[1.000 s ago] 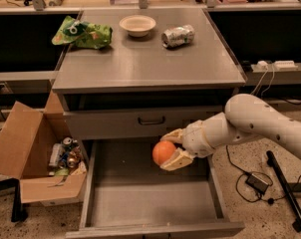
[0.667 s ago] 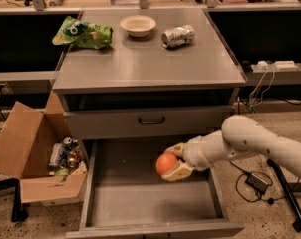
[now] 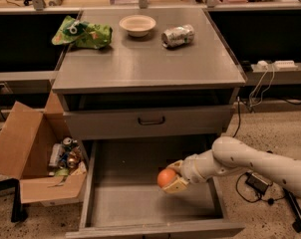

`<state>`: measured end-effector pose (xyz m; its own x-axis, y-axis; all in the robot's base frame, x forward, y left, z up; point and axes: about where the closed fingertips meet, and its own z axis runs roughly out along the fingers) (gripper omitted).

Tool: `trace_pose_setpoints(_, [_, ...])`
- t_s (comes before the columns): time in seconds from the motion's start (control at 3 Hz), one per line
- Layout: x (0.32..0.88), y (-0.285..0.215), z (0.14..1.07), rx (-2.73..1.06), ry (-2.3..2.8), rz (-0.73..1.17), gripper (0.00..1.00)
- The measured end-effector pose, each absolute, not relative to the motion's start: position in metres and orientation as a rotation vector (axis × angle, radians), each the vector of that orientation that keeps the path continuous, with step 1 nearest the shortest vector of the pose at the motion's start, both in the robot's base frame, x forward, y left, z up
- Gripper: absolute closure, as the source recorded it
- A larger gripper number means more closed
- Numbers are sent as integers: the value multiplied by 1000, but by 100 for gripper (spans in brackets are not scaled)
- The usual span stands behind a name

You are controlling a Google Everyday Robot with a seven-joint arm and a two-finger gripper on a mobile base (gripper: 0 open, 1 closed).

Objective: Place orange into middle drawer

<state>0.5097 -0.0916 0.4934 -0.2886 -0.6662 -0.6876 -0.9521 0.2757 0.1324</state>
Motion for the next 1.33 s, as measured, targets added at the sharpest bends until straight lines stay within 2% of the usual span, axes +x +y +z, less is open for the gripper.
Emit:
trace_pose_setpoints(0.33, [513, -99, 445, -1427, 2142, 750, 97])
trace_pose_setpoints(1.0, [518, -105, 413, -1418, 2226, 766, 50])
trace_pose_setpoints(1.33, [519, -103, 408, -1431, 2235, 762, 20])
